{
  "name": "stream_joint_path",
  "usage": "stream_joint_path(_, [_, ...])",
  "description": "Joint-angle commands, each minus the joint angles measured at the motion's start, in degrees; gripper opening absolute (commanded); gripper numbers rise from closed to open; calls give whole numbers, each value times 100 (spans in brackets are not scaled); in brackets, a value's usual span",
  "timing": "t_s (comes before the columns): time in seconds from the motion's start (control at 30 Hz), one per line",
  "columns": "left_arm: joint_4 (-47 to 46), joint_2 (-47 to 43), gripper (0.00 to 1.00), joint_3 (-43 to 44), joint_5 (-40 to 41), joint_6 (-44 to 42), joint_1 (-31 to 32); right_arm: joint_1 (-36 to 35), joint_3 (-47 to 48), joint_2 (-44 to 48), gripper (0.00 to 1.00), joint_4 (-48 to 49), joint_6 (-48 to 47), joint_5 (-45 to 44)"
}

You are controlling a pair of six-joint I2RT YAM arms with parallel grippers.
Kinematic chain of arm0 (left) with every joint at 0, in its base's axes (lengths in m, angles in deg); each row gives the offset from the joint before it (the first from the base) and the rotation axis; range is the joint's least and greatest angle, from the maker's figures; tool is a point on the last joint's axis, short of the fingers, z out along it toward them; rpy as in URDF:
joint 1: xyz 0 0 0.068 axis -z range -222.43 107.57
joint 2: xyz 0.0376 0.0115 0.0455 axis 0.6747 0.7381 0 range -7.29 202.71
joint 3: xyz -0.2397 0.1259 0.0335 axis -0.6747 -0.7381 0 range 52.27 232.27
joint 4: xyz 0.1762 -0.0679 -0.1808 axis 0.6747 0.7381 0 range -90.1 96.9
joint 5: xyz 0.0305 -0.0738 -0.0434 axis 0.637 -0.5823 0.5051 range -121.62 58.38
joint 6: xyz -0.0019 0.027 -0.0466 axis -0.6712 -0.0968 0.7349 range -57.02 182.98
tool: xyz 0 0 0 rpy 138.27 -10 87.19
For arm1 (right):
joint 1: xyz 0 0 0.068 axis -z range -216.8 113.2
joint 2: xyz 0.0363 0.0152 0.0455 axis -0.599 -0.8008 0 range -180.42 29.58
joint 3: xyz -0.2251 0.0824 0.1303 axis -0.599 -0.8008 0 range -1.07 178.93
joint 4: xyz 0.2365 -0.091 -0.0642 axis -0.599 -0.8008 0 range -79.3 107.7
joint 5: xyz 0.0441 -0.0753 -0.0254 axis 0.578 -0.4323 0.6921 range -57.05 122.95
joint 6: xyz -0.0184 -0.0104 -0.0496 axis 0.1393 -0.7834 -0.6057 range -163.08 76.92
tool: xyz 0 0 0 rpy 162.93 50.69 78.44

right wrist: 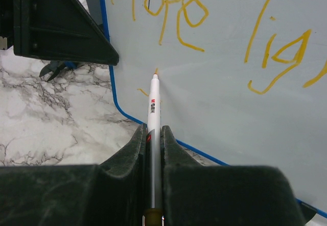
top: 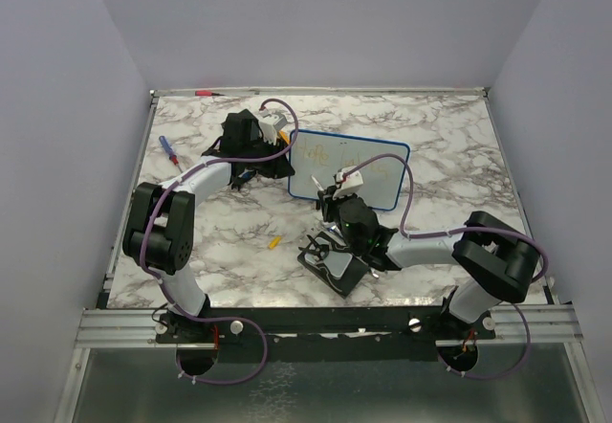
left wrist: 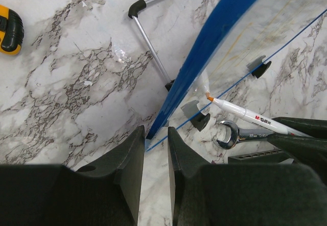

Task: Write a sentence on the whiteboard

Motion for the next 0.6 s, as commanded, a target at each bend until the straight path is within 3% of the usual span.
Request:
stream_joint_path(0.0, [-103,-12,25,119,60,-24,23,-38,32,-100,0,-142,183,-24])
stream_joint_path(0.57, [-108,-49,25,114,61,-24,18,-170,-22,-340,0,-731,1012,405])
